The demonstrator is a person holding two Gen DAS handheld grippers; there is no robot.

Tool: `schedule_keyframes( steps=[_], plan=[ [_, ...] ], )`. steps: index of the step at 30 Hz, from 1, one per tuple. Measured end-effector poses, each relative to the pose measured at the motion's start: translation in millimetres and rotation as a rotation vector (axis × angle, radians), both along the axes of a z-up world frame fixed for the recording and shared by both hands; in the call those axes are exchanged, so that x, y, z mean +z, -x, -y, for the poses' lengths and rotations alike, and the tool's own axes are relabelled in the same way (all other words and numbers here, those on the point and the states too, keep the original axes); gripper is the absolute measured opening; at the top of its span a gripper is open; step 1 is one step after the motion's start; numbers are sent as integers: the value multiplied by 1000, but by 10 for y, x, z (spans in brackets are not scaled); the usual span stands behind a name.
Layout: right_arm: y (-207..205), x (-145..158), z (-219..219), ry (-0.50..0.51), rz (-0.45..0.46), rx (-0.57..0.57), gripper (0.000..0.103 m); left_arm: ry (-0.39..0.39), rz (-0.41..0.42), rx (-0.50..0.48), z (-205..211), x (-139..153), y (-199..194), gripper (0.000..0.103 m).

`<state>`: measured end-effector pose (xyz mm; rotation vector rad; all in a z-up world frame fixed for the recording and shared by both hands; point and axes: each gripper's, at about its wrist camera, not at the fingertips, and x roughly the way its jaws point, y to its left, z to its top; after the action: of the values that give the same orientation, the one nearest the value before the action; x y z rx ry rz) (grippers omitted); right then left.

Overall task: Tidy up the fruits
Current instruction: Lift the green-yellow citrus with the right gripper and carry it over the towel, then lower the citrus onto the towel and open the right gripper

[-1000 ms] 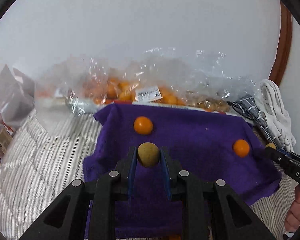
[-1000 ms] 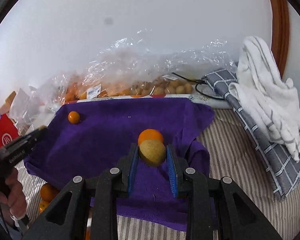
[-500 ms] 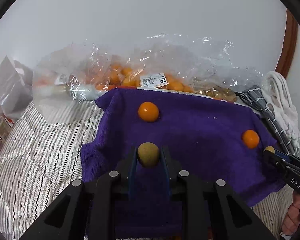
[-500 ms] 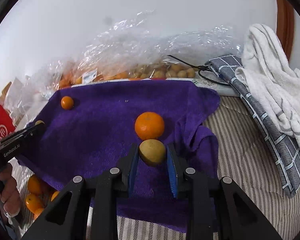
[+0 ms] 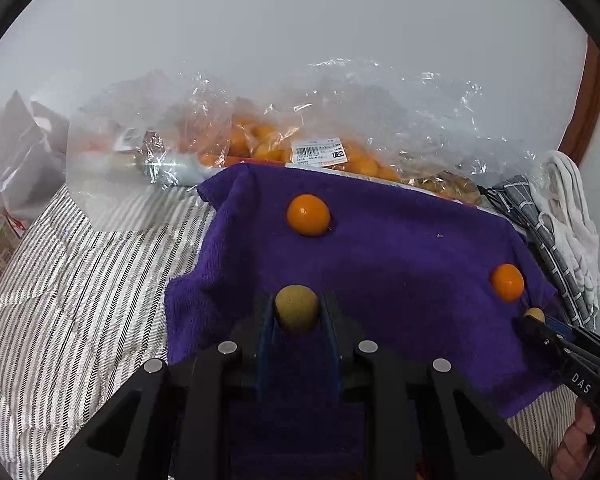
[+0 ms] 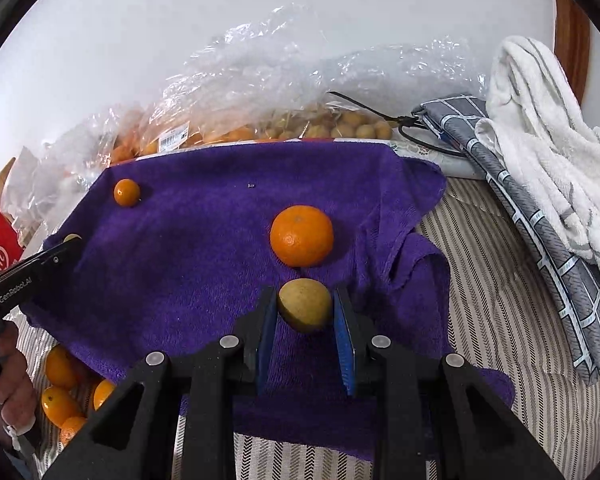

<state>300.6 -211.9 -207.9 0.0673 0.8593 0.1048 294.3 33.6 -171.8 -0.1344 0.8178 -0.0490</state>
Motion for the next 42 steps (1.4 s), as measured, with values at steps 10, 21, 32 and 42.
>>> schedule_keyframes(
  steps=[10, 21, 32, 42],
  plan=[
    [-16, 2, -13, 19, -3, -4, 28, -5, -17, 8, 2, -20, -28, 23],
    [-40, -25, 2, 16, -22, -2, 40, -8, -19, 7, -4, -21, -30, 23],
    [-5, 19, 49, -31, -22, -16, 53, -9, -20, 8, 2, -20, -33, 23],
    [58, 104, 193, -70, 19, -50, 53, -13, -22, 9, 6, -19, -29, 23]
  ],
)
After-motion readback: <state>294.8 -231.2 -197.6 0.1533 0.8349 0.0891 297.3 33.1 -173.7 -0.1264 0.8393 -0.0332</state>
